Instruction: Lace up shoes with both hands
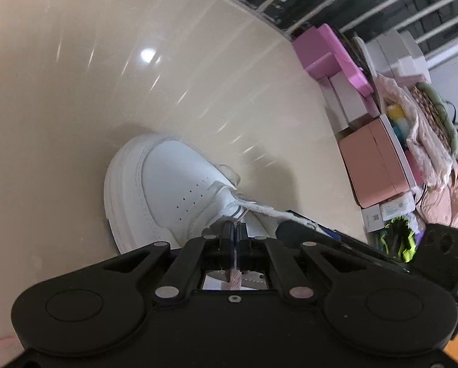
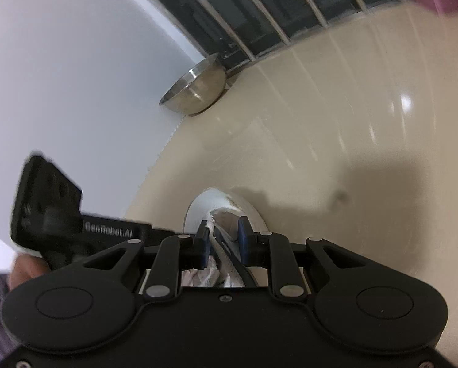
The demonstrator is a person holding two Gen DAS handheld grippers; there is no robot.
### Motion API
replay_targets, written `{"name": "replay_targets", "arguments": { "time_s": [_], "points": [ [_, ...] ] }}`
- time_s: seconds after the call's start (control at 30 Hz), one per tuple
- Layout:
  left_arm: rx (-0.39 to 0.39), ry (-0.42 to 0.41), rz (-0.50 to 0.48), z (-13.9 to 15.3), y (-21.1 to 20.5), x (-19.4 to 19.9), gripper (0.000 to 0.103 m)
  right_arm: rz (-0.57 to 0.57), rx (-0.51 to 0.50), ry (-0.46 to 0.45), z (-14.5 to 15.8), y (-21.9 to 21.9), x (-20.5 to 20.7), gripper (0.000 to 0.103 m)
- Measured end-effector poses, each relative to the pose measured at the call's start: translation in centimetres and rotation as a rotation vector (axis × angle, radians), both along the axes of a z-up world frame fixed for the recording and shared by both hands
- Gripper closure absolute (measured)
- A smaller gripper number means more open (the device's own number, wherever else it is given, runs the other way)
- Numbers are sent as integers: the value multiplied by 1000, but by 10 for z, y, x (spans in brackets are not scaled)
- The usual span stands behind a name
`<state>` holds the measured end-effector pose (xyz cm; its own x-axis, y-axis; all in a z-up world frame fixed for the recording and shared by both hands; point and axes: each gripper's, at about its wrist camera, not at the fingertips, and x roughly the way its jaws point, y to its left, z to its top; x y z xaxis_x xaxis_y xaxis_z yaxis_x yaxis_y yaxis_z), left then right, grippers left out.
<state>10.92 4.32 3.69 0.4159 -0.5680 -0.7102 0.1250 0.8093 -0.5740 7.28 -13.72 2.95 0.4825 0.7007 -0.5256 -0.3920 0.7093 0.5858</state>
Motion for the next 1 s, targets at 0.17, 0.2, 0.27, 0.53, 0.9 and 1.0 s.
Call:
{"name": "replay_targets", "arguments": {
  "time_s": [0.17, 0.2, 0.27, 0.53, 0.9, 1.0],
  "points": [
    [138, -127, -76, 11, -20, -12, 101, 29, -137, -124, 9, 18, -15, 84],
    [153, -153, -91, 13, -23, -14, 101, 32, -148, -138, 10, 19, -16, 84],
    [183, -205, -122, 16, -27, -19, 101, 32, -160, -155, 11, 20, -18, 84],
    [168, -163, -125, 9, -24, -14, 101, -74, 245, 109, -27, -32, 6, 84],
    [165, -184, -103, 10, -24, -17, 101, -27, 99, -22, -12, -17, -8, 84],
    [302, -321, -156, 16, -43, -34, 101, -12, 35, -83, -8, -10, -16, 84]
  ]
}}
